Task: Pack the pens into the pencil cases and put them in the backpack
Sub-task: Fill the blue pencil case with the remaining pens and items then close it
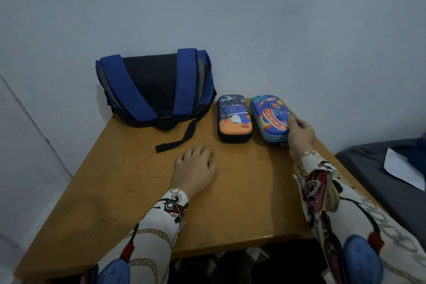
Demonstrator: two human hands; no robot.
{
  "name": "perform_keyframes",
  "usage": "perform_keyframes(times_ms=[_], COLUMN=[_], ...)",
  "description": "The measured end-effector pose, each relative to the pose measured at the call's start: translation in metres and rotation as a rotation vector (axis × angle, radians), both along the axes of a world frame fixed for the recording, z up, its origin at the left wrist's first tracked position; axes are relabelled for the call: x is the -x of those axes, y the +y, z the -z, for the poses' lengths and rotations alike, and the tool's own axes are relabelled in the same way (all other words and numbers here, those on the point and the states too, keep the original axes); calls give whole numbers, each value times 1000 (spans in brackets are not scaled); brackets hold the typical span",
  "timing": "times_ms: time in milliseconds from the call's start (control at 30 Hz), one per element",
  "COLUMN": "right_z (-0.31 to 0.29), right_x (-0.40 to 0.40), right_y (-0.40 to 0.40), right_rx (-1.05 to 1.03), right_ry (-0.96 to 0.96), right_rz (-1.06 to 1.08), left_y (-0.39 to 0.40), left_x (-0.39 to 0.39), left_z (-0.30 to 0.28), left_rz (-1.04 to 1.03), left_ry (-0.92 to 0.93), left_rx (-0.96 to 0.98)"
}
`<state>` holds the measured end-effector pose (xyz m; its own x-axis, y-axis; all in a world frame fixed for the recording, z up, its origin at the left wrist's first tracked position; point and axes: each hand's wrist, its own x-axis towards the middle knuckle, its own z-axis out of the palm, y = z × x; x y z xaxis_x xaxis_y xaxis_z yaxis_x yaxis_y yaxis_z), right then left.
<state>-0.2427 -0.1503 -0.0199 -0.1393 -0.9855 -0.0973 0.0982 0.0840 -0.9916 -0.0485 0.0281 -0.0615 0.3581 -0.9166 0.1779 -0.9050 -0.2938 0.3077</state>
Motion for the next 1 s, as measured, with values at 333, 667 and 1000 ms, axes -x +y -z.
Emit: perform_keyframes(times_ms=[333,667,1000], right_z=[20,40,44], right_x=[4,2,-1], right_y=[3,12,6], right_rx=[223,259,280], right_ry=[504,811,653], right_rz=[12,0,-20], left_y=[0,-23,-97], left_x=[3,14,14], left_z=[-1,-20,-55], left_rz=[-9,-136,-127], left_ry=[-14,62,986], left_rx=[11,74,184])
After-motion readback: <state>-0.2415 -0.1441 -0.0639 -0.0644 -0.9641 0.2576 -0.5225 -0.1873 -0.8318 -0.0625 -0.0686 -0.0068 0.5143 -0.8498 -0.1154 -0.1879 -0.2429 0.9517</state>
